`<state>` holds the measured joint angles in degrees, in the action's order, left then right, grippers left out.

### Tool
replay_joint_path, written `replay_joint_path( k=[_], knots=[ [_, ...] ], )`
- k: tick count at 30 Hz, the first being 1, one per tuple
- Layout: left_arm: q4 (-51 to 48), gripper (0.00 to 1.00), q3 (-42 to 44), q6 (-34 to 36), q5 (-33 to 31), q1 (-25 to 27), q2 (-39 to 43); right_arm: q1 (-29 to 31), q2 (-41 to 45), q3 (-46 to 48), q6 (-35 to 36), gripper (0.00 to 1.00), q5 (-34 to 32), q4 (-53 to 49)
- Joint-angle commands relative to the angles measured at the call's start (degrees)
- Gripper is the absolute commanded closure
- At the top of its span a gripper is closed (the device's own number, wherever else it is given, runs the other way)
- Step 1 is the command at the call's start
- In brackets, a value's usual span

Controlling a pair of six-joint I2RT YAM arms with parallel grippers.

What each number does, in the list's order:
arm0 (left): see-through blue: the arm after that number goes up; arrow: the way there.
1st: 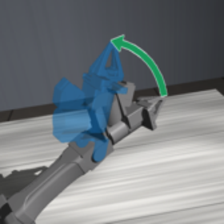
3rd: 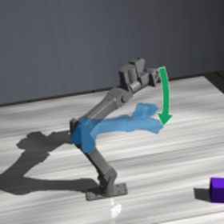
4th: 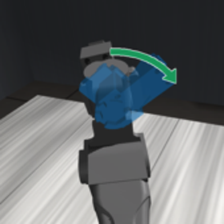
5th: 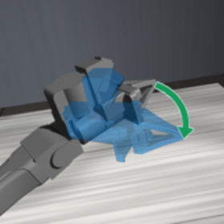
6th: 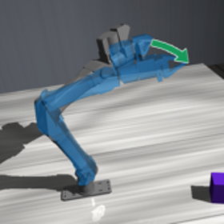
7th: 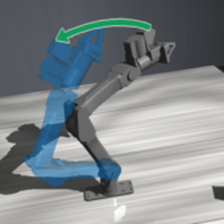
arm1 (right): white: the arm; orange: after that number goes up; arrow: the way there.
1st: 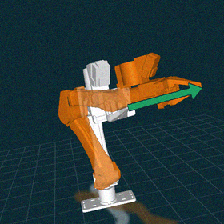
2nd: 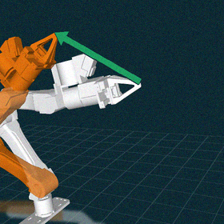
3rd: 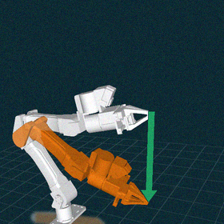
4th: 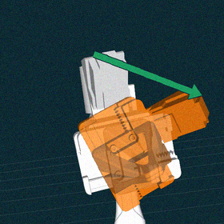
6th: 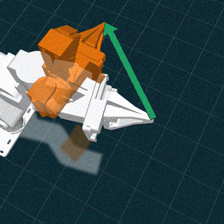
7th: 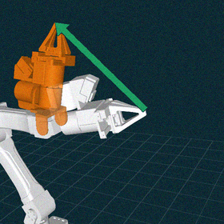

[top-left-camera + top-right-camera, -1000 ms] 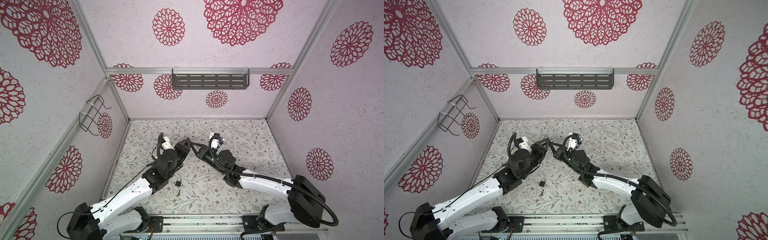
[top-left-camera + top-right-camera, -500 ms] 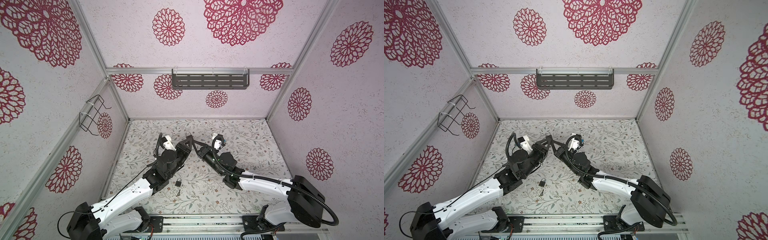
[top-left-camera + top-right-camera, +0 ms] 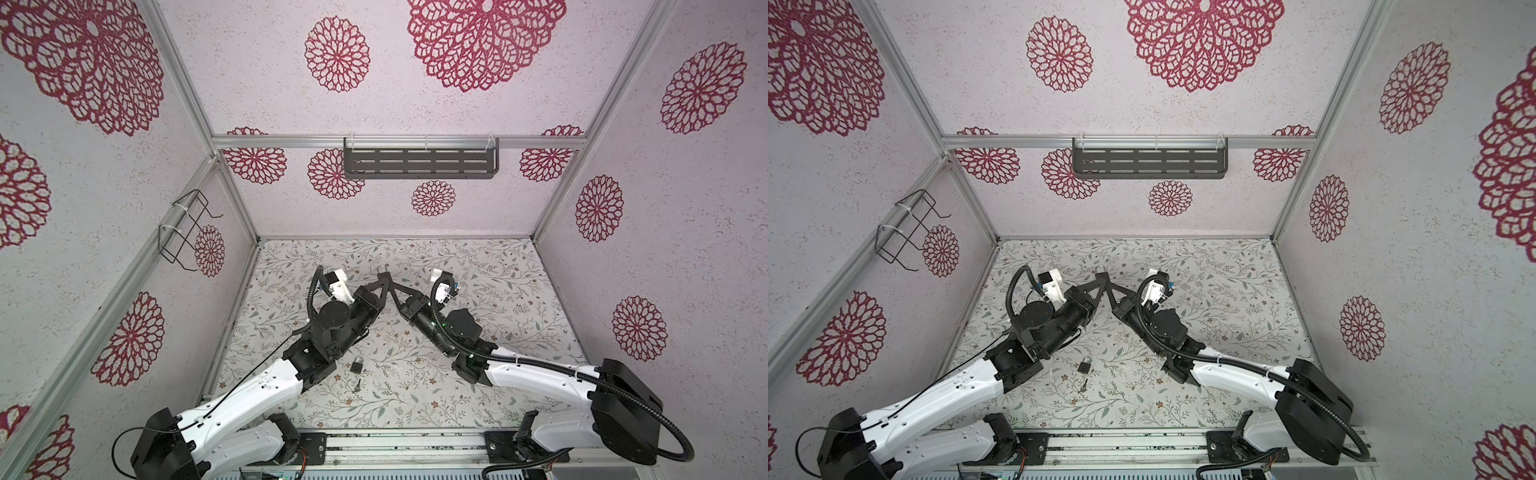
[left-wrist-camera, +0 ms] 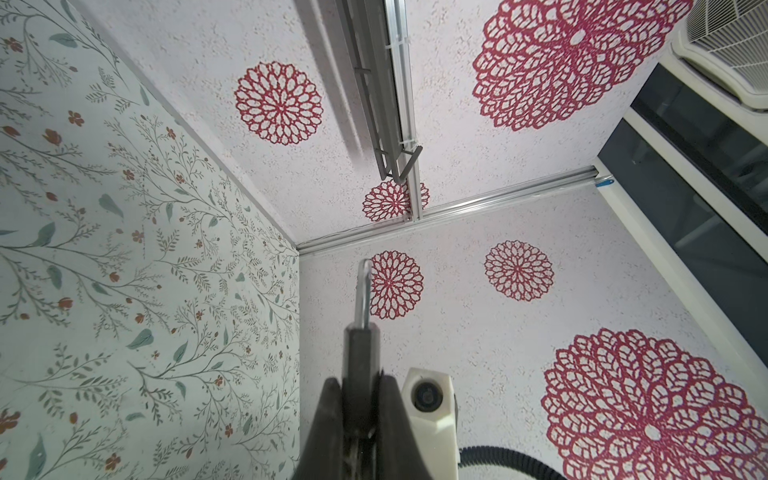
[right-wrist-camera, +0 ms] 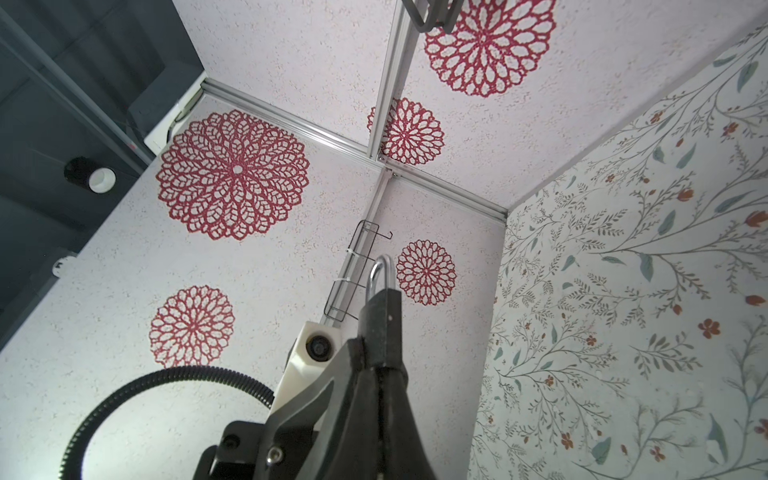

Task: Unlock with the key

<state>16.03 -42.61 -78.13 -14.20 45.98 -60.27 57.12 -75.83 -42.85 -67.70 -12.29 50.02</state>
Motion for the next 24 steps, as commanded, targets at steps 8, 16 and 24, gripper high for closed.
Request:
replay_joint_path(
  k=[8, 16, 24],
  knots=[
    [-19.1, 0.43, -5.0, 5.6, -1.2, -3.9, 2.4, 0.4, 6.8, -4.6, 22.9, 1.0, -0.6, -10.3],
    [-20.8, 0.4, -8.3, 8.7, 1.1, -4.3, 1.3, 0.5, 5.9, -7.3, 32.6, 1.0, -2.0, -16.6],
    [-25.2, 0.37, -13.8, 10.6, 4.4, -4.3, -3.0, 0.9, 3.8, -11.1, 39.8, 1.0, -2.5, -21.4]
  ],
)
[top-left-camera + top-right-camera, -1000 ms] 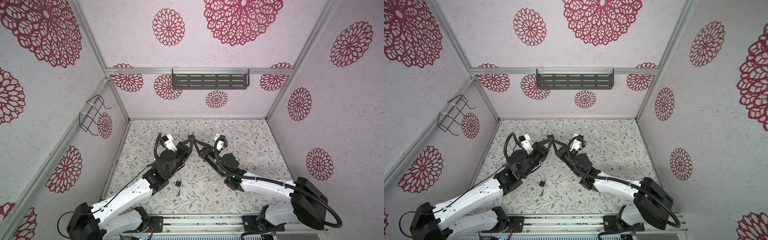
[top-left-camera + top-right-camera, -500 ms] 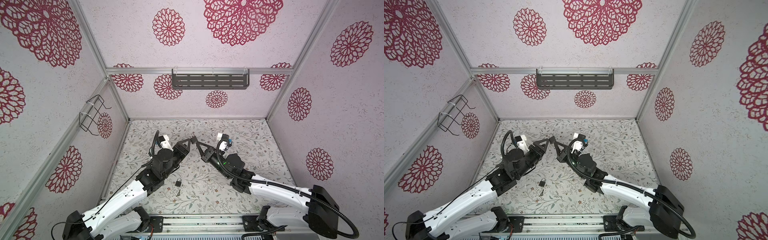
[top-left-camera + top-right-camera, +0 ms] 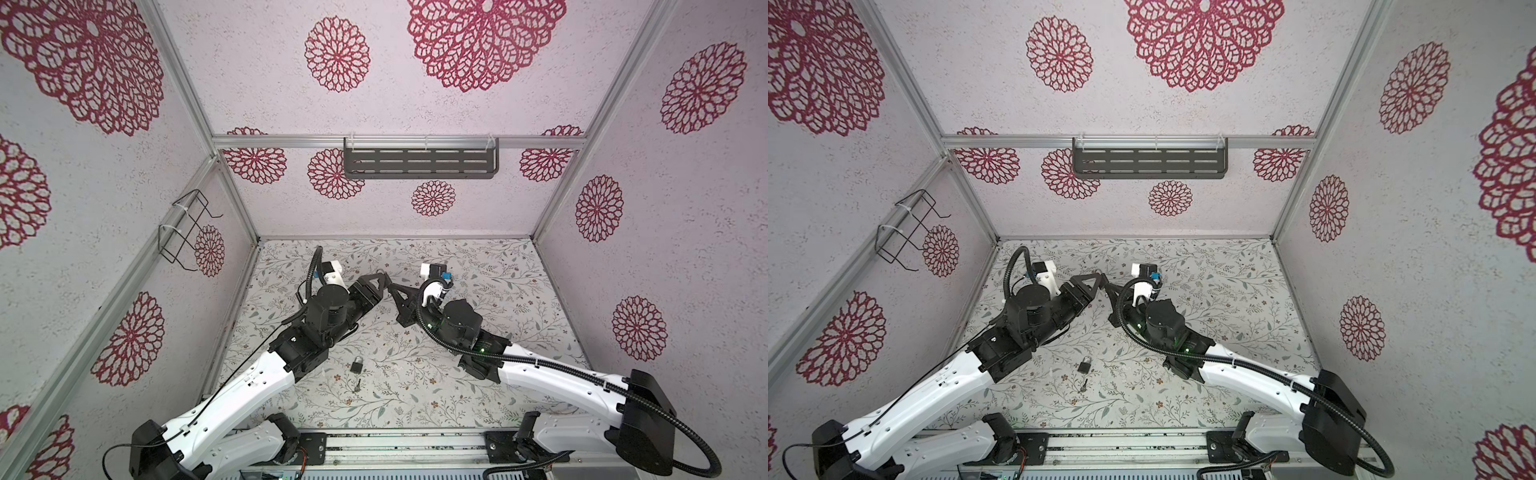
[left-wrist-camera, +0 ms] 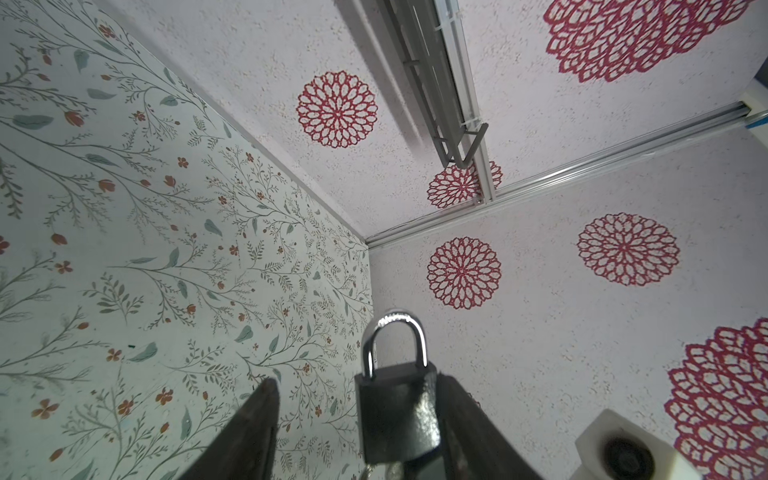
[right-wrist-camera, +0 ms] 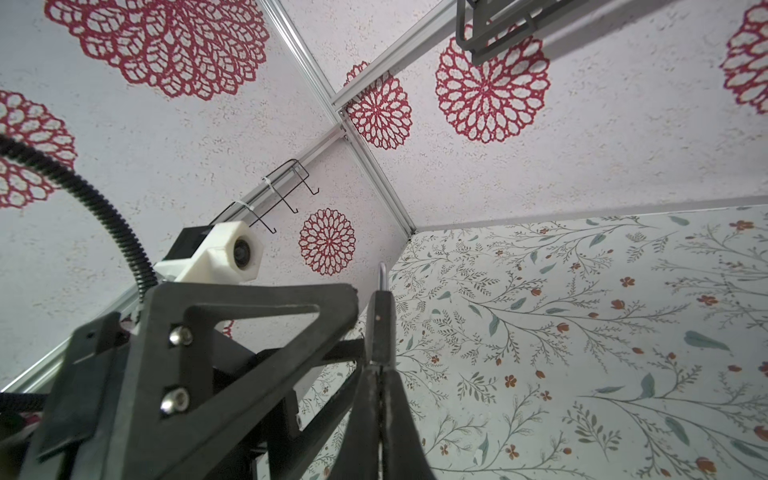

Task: Unlock with the key

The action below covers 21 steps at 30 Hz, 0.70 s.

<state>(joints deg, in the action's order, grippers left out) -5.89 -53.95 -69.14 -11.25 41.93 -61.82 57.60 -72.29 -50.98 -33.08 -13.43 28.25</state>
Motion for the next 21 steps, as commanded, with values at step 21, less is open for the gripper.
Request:
replay_joint_path(
  k=[21],
  knots=[
    [-4.8, 0.57, -5.8, -0.1, 2.9, -0.4, -5.3, 1.7, -1.9, -7.3, 13.3, 1.0, -4.4, -6.5]
  ],
)
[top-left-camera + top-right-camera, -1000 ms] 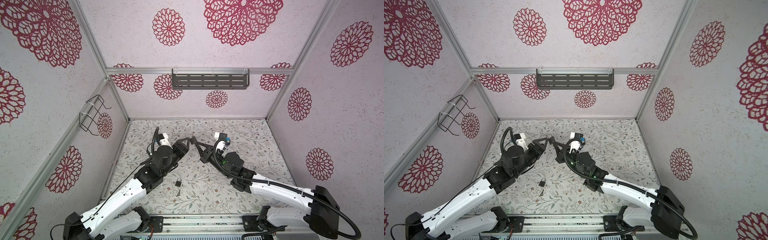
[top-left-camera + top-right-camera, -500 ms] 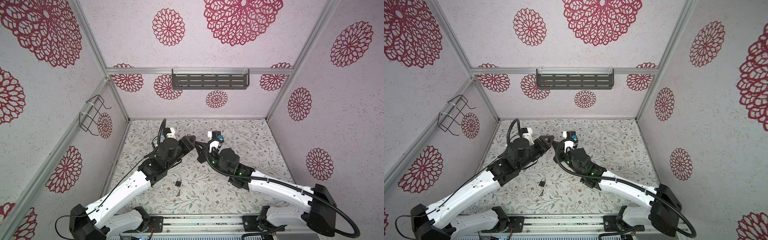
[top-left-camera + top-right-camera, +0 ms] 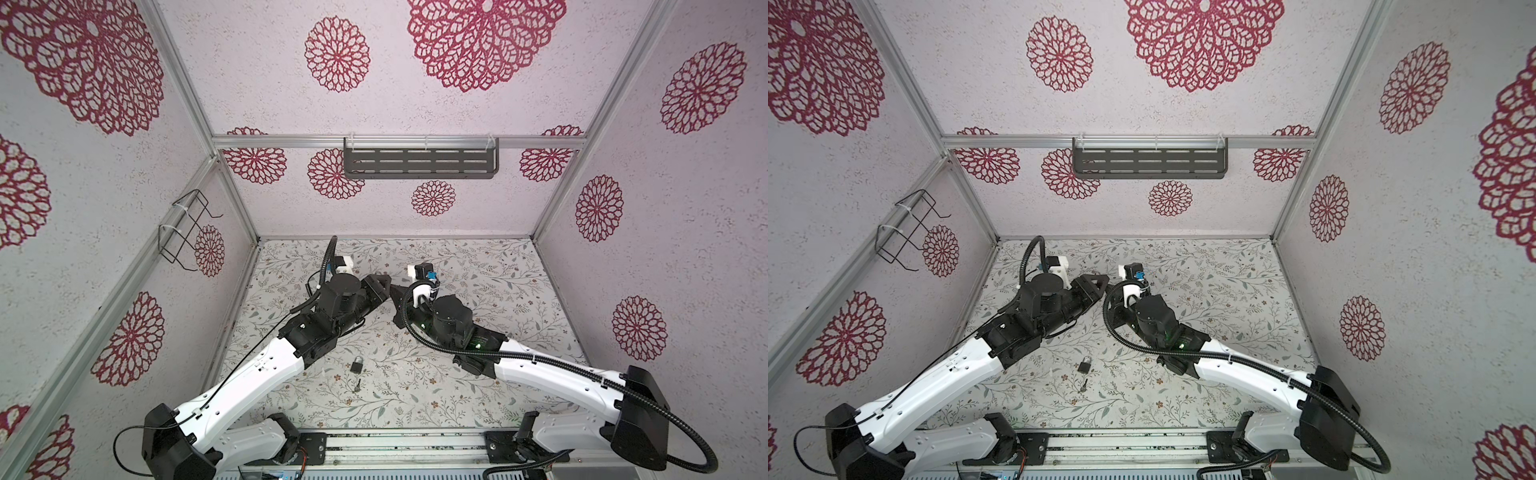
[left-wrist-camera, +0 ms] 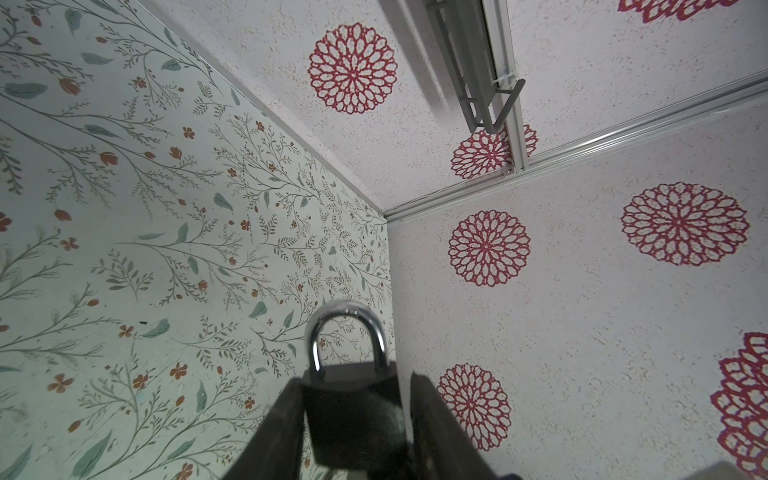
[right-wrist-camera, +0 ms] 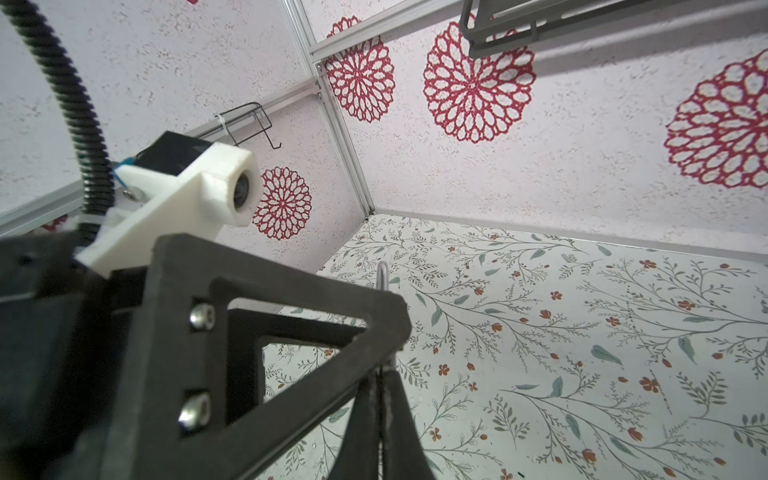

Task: Unlock with the key

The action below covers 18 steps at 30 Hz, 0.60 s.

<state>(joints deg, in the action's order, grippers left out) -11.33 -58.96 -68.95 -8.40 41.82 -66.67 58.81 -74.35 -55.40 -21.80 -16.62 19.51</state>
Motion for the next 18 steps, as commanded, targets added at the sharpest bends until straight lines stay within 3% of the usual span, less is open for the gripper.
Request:
replay_joint_path(
  k=[1, 10, 18],
  knots=[
    [0.8, 0.57, -0.7, -0.3, 0.1, -0.2, -0.6, 0.5, 0.1, -3.0, 2.2, 1.0, -1.0, 2.4],
    [4.1, 0.67, 1.1, -2.6, 1.4, -0.9, -0.4, 0.6, 0.3, -2.3, 2.2, 1.0, -1.3, 4.0],
    [4.6, 0.87, 2.0, -3.6, 1.1, -1.0, 0.6, 0.6, -0.2, -2.5, 3.7, 1.0, -0.6, 4.7]
  ],
)
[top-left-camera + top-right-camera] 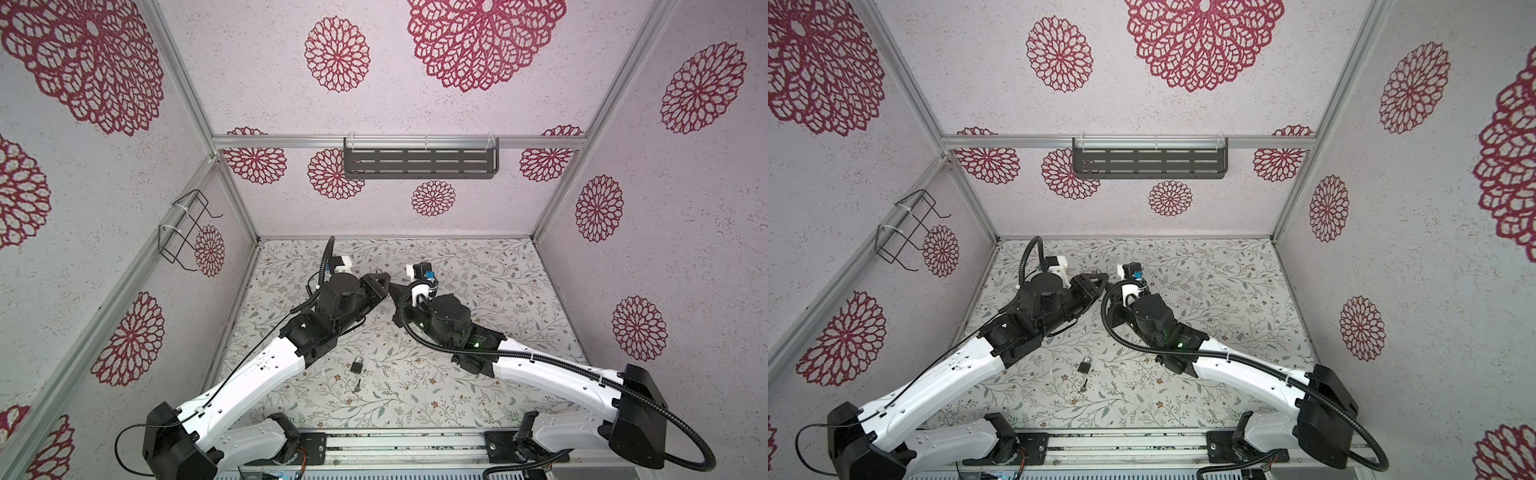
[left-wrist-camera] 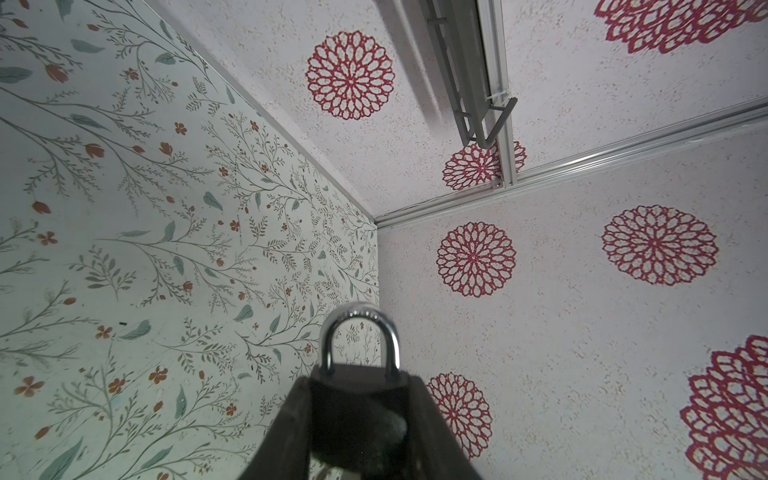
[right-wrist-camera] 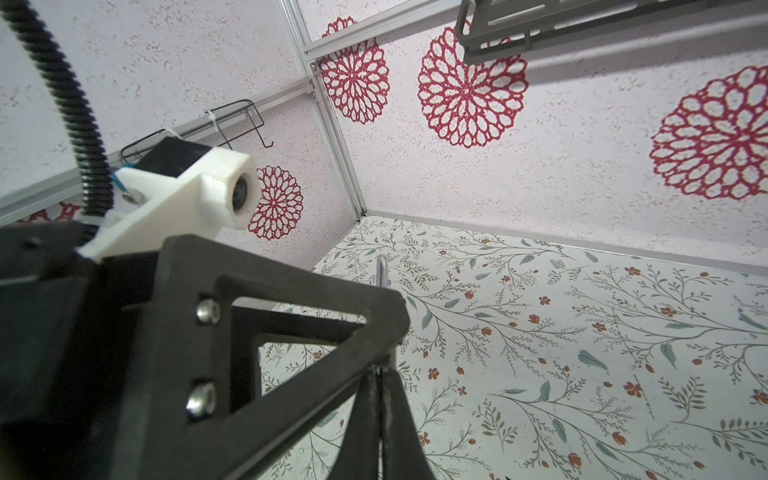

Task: Unlock with the key

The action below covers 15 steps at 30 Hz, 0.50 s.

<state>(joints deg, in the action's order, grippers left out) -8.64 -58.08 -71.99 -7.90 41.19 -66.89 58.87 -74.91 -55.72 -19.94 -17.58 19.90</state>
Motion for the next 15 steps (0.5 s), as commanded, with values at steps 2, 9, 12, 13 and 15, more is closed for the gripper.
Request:
replay_joint_path(
  k=[2, 9, 12, 13, 15],
  knots=[
    [1.8, 0.97, 1.2, -0.6, 0.2, -0.4, 1.0, 0.6, 0.5, -2.3, 2.3, 1.0, 0.9, 4.4],
    [1.6, 1.0, 2.2, -1.1, -2.0, -1.1, 2.1, 0.5, 3.2, -0.8, 1.3, 0.82, 0.9, 3.1],
    [2.2, 1.0, 2.7, -1.4, -3.1, -1.3, 2.7, 0.5, 4.1, 0.6, -0.9, 0.73, 0.8, 3.0],
    [2.3, 1.0, 2.7, -1.4, -3.2, -1.3, 2.8, 0.4, 4.1, 0.9, -2.1, 0.72, 1.3, 3.0],
    [2.6, 1.0, 2.7, -1.4, -3.4, -1.3, 3.0, 0.3, 3.7, 1.1, -4.0, 0.72, 2.3, 2.4]
  ],
)
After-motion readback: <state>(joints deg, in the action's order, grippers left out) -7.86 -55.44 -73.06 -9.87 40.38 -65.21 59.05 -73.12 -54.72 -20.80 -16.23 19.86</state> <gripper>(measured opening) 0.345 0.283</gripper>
